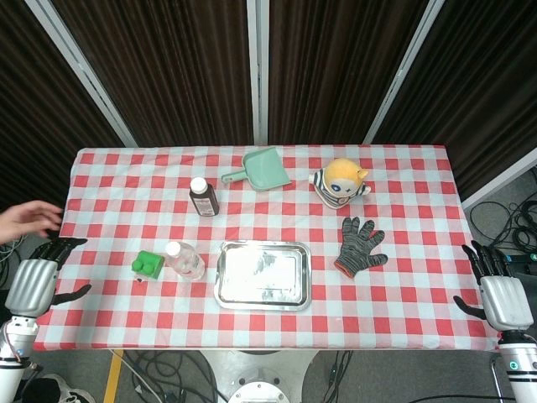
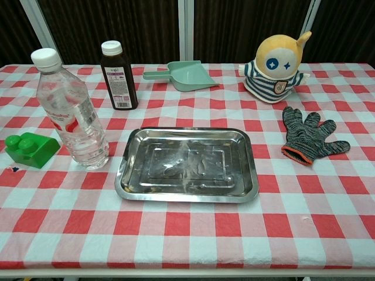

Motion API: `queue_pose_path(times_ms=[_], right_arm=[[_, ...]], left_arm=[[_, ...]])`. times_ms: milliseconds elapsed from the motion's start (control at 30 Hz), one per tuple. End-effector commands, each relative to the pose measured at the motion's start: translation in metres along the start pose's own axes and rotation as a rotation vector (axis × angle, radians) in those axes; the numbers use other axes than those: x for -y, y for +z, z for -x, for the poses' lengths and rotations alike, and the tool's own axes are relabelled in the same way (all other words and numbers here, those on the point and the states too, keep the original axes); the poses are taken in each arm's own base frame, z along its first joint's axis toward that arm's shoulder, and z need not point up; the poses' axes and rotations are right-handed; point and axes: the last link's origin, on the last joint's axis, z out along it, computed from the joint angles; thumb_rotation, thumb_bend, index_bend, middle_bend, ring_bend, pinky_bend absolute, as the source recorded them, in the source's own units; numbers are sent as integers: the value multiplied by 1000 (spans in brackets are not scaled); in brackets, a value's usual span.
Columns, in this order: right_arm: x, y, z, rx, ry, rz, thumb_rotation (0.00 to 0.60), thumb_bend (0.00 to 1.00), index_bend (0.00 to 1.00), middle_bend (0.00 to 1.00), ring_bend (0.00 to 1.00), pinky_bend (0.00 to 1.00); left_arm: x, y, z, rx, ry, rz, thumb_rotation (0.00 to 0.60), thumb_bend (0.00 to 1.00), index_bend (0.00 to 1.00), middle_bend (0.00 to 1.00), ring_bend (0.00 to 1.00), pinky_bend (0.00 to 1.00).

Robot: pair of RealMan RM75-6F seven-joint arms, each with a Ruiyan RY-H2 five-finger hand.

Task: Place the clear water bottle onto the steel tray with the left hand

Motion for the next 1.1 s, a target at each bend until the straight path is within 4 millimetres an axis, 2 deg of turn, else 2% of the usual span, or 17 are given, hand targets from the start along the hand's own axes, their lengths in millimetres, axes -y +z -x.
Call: queue_pose_path(times_ms=[33, 300, 467, 633, 800, 933, 1100], right_arm=[[0, 0, 0, 0, -1, 0, 600, 120, 0, 0, 0, 0], [0, 0, 0, -3, 0, 0, 600, 121, 0, 0, 0, 0], [-2, -1, 1, 2, -2, 6, 600, 120, 0, 0, 0, 0], [-2, 0, 1, 2, -6, 4, 600, 120, 0, 0, 0, 0], [-1, 0, 3, 7, -7, 7, 600, 120, 0, 0, 0, 0], [-2, 1, 3, 5, -8, 9, 600, 120, 0, 0, 0, 0], [-3, 2, 2, 4, -5, 14, 600, 120, 0, 0, 0, 0]], left_arm=[[0, 1, 0, -2, -5, -2, 600, 0, 271, 343, 227, 264], [-3, 3, 0, 2, -31, -3, 600, 0, 271, 344, 226, 264], [-8, 5, 6, 26, -166, -40, 600, 0, 271, 343, 226, 263], [-24, 8, 22, 67, -403, -72, 600, 0, 268, 344, 226, 262], [-46, 20, 44, 95, -663, -109, 600, 0, 220, 316, 212, 255], [-62, 26, 60, 139, -754, -101, 600, 0, 180, 271, 186, 242], [-77, 33, 72, 171, -788, -77, 600, 0, 176, 260, 182, 238]])
